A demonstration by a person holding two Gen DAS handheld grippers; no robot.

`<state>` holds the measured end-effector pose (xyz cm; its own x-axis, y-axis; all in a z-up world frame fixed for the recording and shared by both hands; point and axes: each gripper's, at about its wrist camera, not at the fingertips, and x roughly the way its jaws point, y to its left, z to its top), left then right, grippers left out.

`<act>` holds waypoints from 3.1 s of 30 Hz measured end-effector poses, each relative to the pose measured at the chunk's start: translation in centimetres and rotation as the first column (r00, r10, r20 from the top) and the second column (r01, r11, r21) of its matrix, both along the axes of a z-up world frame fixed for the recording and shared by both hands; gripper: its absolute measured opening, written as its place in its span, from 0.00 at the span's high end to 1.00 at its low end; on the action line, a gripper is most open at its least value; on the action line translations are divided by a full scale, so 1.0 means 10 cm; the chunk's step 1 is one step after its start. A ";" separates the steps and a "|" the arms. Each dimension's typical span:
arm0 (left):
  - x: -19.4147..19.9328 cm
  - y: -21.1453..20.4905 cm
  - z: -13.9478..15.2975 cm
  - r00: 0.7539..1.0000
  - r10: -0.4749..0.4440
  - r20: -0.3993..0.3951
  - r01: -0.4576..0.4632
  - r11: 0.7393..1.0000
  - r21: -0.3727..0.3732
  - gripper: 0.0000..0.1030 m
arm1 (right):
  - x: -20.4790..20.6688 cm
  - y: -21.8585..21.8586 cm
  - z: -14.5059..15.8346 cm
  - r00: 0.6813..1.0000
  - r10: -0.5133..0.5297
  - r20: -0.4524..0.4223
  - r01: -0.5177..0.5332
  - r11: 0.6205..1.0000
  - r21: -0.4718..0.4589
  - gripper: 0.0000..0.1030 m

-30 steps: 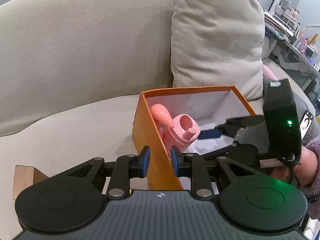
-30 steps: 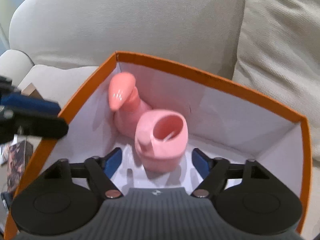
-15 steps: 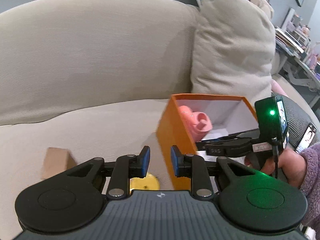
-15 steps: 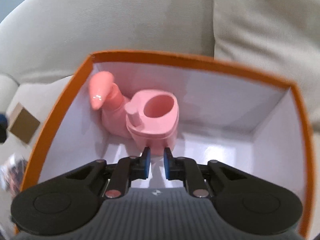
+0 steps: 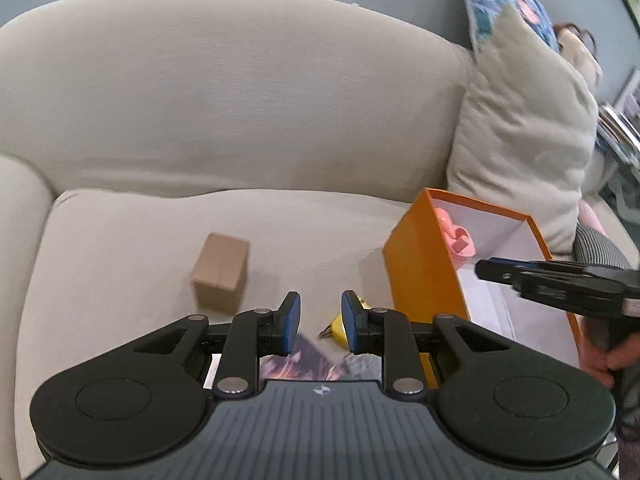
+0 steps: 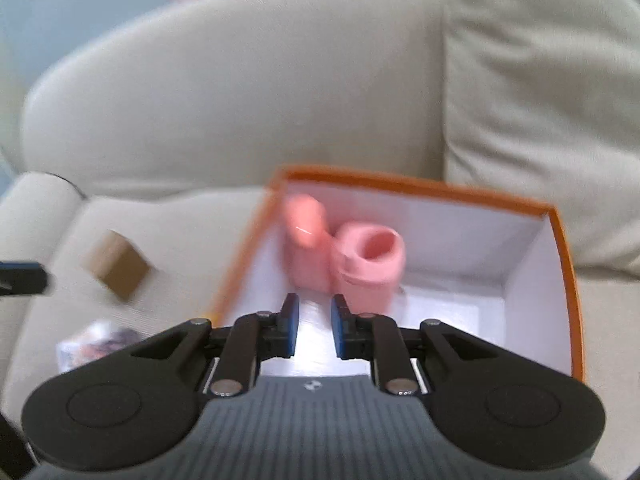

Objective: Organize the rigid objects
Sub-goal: 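Withdraw both grippers from the box back toward the pile, then grasp the brown cube with the left gripper while the right grasps the clear cube box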

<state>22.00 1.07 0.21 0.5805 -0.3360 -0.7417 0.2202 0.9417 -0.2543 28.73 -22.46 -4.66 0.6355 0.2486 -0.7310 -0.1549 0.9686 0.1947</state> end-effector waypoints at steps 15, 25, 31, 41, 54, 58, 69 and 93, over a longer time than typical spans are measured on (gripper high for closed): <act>-0.43 0.54 -0.27 0.993 0.032 -0.112 -0.038 0.998 -0.053 0.72 | -0.70 0.83 0.40 0.998 0.029 -0.057 -0.019 0.985 0.173 0.78; -0.31 0.59 -0.24 0.987 -0.131 -0.092 0.137 0.988 0.067 0.70 | -0.34 1.30 0.11 0.971 0.162 -0.177 -0.186 0.974 -0.130 0.75; -0.20 0.65 -0.27 0.982 -0.172 -0.080 0.180 0.978 0.103 0.66 | 0.04 1.37 -0.17 0.918 0.246 -0.311 -0.332 0.906 -0.264 0.67; 0.04 0.65 -0.35 0.954 -0.290 -0.080 0.300 0.939 0.166 0.46 | 0.22 1.74 -0.44 0.620 0.617 -0.485 -0.784 0.461 -0.415 0.41; 0.50 0.47 -0.54 0.954 -0.289 -0.084 0.300 0.935 0.188 0.18 | 0.27 1.73 -0.83 0.448 0.674 -0.587 -0.891 0.287 -0.351 0.42; 0.76 0.33 -0.64 0.959 -0.263 -0.103 0.280 0.929 0.240 0.17 | 0.32 1.68 -0.79 0.464 0.684 -0.563 -0.885 0.329 -0.330 0.44; 1.15 0.09 -0.93 0.966 -0.202 -0.160 0.246 0.909 0.337 0.32 | 0.48 1.56 -0.38 0.660 0.620 -0.424 -0.751 0.561 -0.349 0.48; 0.34 -0.53 0.29 0.909 -0.411 0.069 0.363 0.863 0.351 0.51 | 0.06 0.61 0.55 0.939 0.336 -0.077 -0.344 0.914 -0.217 0.49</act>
<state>25.38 -4.21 3.11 0.5566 -0.3107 -0.7705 0.5941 0.7971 0.1077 29.37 -16.38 0.87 0.5129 0.2724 -0.8141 -0.4794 0.8776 -0.0083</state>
